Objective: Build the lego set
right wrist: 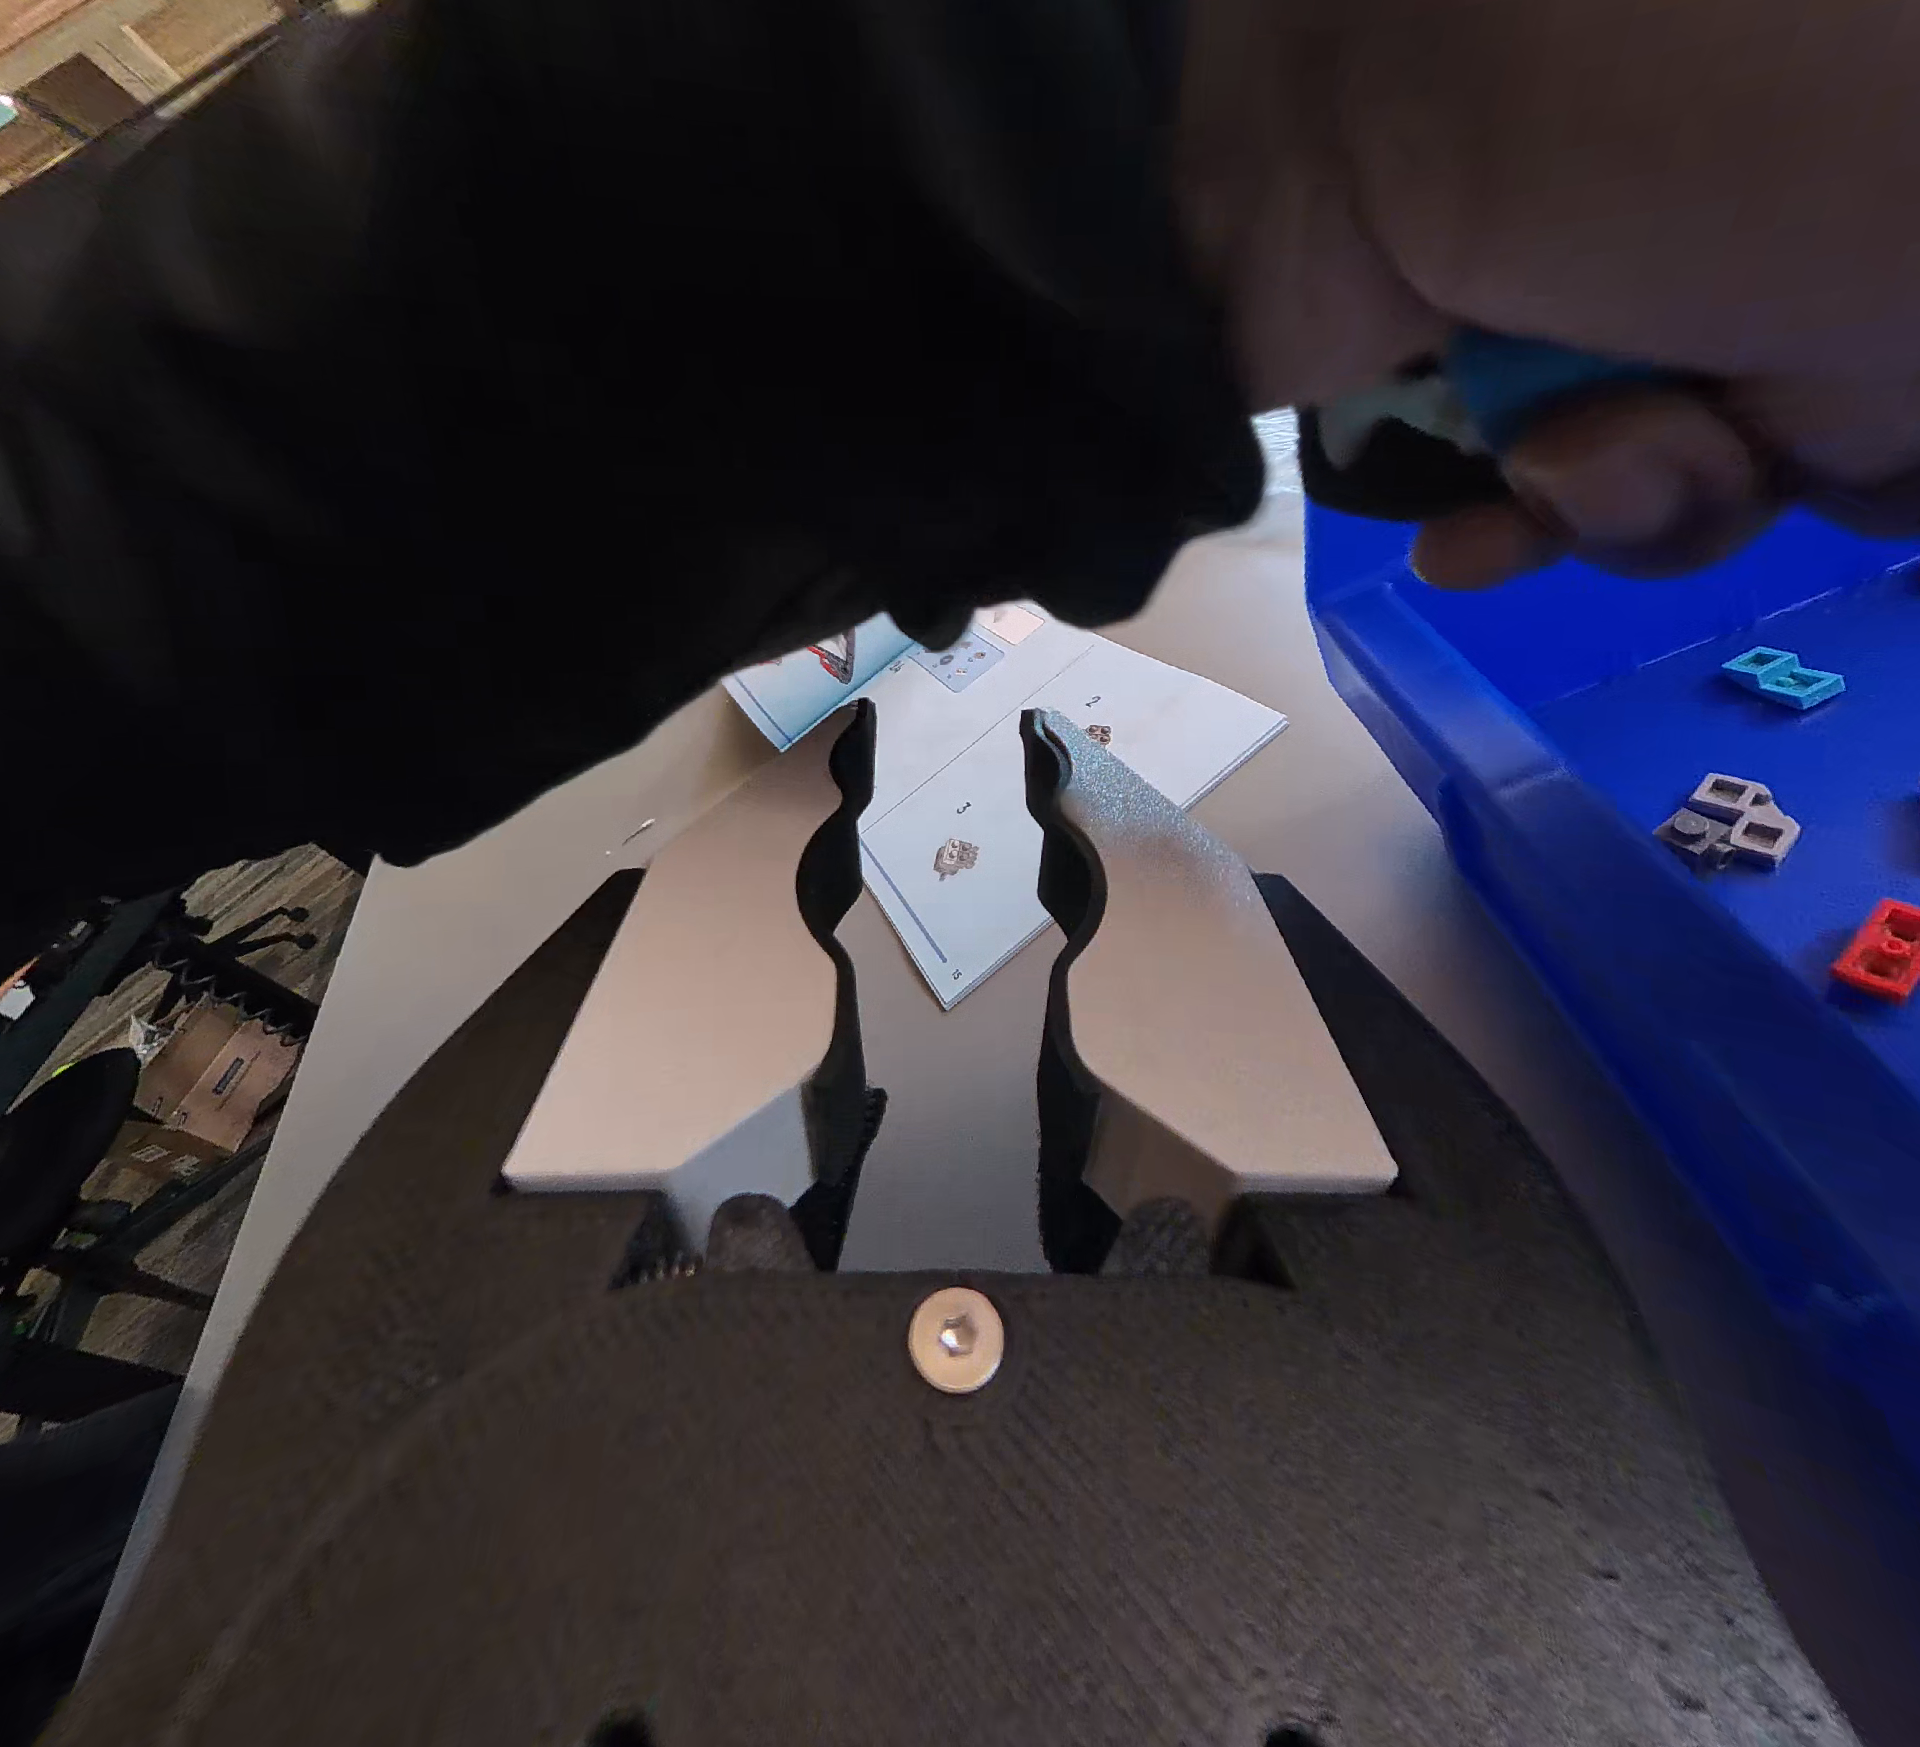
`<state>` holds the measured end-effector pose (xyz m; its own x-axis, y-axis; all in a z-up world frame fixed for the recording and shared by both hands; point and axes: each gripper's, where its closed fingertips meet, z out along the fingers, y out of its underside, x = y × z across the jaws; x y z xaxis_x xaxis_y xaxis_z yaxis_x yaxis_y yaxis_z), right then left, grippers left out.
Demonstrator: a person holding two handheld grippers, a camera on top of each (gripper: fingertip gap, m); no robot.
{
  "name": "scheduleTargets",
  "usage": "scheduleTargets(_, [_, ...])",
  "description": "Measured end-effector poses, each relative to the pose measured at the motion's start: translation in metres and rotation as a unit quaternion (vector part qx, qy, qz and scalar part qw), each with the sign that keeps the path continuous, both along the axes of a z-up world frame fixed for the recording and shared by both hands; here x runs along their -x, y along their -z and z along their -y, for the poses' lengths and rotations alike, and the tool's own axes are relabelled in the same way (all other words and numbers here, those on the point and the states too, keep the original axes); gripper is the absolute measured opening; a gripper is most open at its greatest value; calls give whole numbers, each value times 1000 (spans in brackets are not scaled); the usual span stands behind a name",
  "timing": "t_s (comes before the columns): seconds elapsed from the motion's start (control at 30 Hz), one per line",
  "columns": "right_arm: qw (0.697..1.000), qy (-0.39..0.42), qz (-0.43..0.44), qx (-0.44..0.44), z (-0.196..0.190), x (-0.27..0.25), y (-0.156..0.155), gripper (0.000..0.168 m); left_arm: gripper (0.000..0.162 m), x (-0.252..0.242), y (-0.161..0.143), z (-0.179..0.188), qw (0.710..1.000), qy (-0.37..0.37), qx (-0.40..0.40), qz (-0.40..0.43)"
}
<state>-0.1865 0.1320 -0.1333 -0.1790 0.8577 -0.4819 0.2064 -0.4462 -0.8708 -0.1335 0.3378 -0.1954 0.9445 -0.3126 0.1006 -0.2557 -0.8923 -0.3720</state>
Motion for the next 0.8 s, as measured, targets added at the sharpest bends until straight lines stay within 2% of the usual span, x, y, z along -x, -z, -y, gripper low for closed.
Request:
scheduleTargets(0.27, [1000,1,1,1,-1,0,0,28,21,-1,22,-1,1000,0,29,-13])
scheduleTargets(0.37, [1000,1,1,1,-1,0,0,28,10,2,24,-2,999,7,21,-32])
scheduleTargets(0.5, [1000,1,1,0,-1,0,0,28,10,0,18,0,1000,9,8,-22])
scheduleTargets(0.63, [1000,2,-1,3,-1,0,0,28,10,5,-23,6,998,-23,-59,21])
scheduleTargets(0.7, [1000,2,-1,4,-2,0,0,28,10,7,-54,16,990,-45,-106,76])
scheduleTargets(0.8, [1000,3,-1,3,-2,0,0,28,10,11,-102,41,963,-78,-180,184])
